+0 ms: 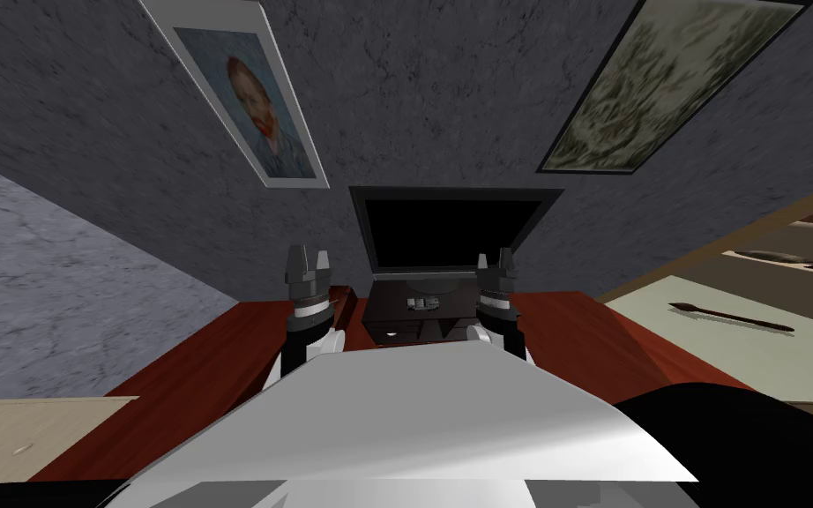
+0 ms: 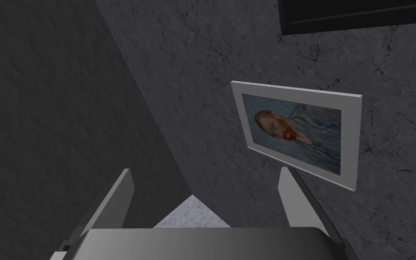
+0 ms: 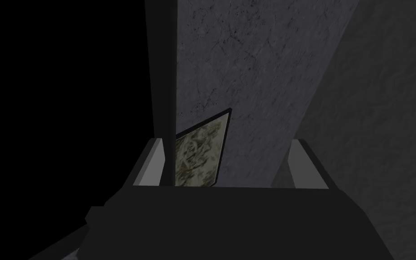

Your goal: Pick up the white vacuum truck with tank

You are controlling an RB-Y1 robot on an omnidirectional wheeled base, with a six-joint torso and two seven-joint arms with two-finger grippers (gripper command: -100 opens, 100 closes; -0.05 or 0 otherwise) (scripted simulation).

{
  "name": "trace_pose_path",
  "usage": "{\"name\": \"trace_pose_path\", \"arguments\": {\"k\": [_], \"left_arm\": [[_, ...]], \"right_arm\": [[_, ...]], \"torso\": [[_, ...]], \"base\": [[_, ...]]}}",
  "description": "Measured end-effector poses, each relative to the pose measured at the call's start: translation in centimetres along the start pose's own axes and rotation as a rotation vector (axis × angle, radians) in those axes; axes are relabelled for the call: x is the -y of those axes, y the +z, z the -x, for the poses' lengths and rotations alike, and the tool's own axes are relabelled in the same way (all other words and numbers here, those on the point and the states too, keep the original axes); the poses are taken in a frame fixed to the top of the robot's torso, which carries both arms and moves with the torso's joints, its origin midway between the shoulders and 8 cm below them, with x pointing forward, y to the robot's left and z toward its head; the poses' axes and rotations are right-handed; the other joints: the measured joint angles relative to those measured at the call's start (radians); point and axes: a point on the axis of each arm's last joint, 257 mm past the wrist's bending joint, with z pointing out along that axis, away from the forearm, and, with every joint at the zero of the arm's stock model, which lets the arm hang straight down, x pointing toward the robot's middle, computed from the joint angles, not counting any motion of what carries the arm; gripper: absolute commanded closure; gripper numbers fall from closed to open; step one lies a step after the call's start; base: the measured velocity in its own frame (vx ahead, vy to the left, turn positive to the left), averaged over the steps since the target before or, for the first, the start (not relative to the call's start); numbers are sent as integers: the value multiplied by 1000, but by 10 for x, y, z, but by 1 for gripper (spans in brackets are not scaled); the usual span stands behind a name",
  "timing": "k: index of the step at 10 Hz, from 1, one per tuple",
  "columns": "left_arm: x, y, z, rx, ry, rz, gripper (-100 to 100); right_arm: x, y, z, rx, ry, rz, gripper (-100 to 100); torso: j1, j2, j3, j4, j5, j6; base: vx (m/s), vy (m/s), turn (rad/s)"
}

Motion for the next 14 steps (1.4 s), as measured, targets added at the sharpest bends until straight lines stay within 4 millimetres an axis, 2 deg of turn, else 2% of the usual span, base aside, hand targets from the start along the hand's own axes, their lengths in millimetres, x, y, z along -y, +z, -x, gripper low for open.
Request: {"name": "trace_pose_path", "arguments": {"k": [6, 14], "left_arm": [[0, 0, 0, 0, 0, 0, 0], [0, 0, 0, 0, 0, 0, 0]], "right_arm": [[24, -9, -39, -190, -29, -37, -100], [76, -47, -94, -456, -89, -122, -100]], "torso": [[0, 6, 3, 1, 0, 0], [2, 5, 3, 1, 0, 0]], "base": [[-89, 13, 3], [-74, 34, 34]]}}
